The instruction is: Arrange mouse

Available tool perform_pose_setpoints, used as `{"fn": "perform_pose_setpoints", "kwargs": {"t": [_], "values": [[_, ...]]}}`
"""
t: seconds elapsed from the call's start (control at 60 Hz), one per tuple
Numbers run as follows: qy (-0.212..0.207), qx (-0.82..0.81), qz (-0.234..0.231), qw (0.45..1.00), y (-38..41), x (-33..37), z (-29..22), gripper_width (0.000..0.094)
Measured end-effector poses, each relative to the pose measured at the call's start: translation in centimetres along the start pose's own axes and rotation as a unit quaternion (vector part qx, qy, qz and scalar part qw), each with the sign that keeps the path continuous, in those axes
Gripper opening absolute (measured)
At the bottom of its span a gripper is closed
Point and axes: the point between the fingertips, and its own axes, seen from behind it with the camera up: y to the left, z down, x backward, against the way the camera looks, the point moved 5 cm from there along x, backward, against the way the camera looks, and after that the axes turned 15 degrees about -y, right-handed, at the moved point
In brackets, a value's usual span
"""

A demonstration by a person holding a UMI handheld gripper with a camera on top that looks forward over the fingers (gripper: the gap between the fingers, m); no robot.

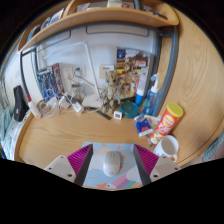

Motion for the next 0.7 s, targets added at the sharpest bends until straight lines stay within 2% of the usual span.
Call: {"fn": "perform_pose_setpoints", "kwargs": {"t": [0.167,0.333,0.567,0.7], "values": [[-0.036,0.017,0.017,0.999,-0.9,3.4,-4.5,0.0805],[-0.061,-0.003,0.008,0.998,-0.2,5.3,-6.8,0.0804],[-0.078,-0.012,0.000,0.997,0.8,6.9,-7.9,0.0806],[-0.072,-0.004,0.005,0.997,0.7,7.4,-7.4,0.0804]]}}
